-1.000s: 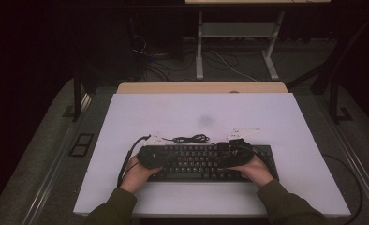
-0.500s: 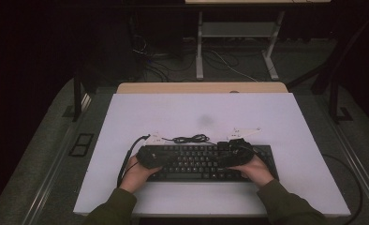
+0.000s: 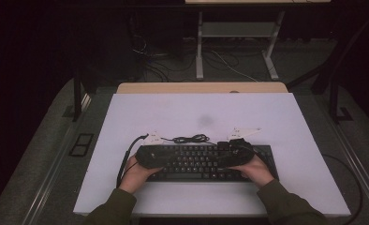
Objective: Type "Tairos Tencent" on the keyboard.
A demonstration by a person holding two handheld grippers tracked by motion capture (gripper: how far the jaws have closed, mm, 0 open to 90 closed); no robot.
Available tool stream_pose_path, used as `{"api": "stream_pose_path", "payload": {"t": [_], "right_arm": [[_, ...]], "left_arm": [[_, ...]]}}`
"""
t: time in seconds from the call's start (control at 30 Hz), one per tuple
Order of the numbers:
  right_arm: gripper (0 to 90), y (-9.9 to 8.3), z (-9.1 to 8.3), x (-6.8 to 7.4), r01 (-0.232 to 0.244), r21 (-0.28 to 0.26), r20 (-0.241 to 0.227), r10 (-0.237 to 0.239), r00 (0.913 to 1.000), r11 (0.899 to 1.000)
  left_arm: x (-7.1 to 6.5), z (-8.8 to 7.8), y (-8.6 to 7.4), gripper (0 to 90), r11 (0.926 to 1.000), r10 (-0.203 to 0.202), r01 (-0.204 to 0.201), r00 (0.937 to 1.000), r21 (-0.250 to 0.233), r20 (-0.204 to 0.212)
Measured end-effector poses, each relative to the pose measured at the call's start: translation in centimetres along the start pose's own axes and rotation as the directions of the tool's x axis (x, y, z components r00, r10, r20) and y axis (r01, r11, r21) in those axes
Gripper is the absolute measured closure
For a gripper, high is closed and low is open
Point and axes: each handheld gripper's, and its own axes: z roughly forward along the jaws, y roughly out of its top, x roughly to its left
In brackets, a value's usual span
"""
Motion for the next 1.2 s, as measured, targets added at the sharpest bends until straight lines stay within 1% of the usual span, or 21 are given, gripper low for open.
{"api": "stream_pose_path", "payload": {"t": [0.07, 0.2, 0.3, 0.4, 0.47, 0.57, 0.67, 0.7, 0.83, 0.93, 1.03, 1.2], "right_arm": [[28.9, 0.0, 0.01, 0.01, 0.0, 0.0, 0.0, 0.0, 1.0, 1.0], [29.4, 0.02, 0.01, -0.05, -0.001, -0.001, -0.001, 0.001, 1.0, 1.0], [31.0, 0.05, -0.01, -0.06, -0.007, -0.003, -0.003, 0.007, 1.0, 1.0], [33.8, 0.06, 0.01, -0.04, 0.001, -0.006, -0.009, -0.001, 1.0, 1.0], [35.2, 0.08, 0.04, 0.02, 0.002, -0.007, -0.01, -0.002, 0.9999, 1.0], [37.3, 0.1, 0.08, 0.06, 0.0, -0.004, -0.011, 0.0, 0.9999, 1.0], [43.0, 0.13, 0.06, 0.06, -0.002, -0.005, -0.015, 0.002, 0.9999, 1.0], [45.5, 0.14, 0.06, 0.06, -0.001, -0.005, -0.016, 0.001, 0.9999, 1.0], [54.8, 0.17, 0.11, 0.11, 0.004, 0.0, -0.034, -0.004, 0.9994, 1.0], [61.1, 0.23, 0.21, 0.19, 0.01, 0.001, -0.041, -0.01, 0.9991, 1.0], [66.7, 0.3, 0.32, 0.26, 0.02, 0.007, -0.049, -0.019, 0.9986, 1.0], [76.2, 0.42, 0.66, 0.45, 0.029, 0.02, -0.058, -0.027, 0.998, 0.999]], "left_arm": [[-0.05, -0.06, 0.03, 66.7, 1.0, 0.005, -0.005, 1.0, 0.001, 0.0], [-0.2, -0.01, 0.04, 56.3, 1.0, 0.004, -0.004, 1.0, 0.001, -0.006], [-0.24, 0.02, 0.02, 48.0, 1.0, 0.008, -0.008, 0.9999, -0.003, -0.01], [-0.31, 0.08, -0.08, 41.7, 0.9999, 0.006, -0.006, 0.9999, -0.009, -0.009], [-0.32, 0.16, -0.16, 36.8, 0.9998, 0.018, -0.018, 0.9997, -0.011, -0.016], [-0.4, 0.2, -0.25, 32.0, 0.9996, 0.022, -0.022, 0.9996, -0.016, -0.02], [-0.41, 0.18, -0.26, 28.0, 0.9995, 0.02, -0.02, 0.9995, -0.026, -0.025], [-0.45, 0.18, -0.29, 26.8, 0.9996, 0.01, -0.011, 0.9996, -0.027, -0.024], [-0.45, 0.15, -0.38, 21.6, 0.9995, 0.002, -0.003, 0.9995, -0.031, -0.03], [-0.51, 0.1, -0.46, 20.5, 0.9992, -0.007, 0.005, 0.9993, -0.041, -0.036], [-0.49, 0.01, -0.55, 19.6, 0.9993, -0.007, 0.006, 0.9993, -0.036, -0.038], [-0.58, -0.14, -0.7, 17.7, 0.999, -0.022, 0.02, 0.9985, -0.04, -0.051]]}}
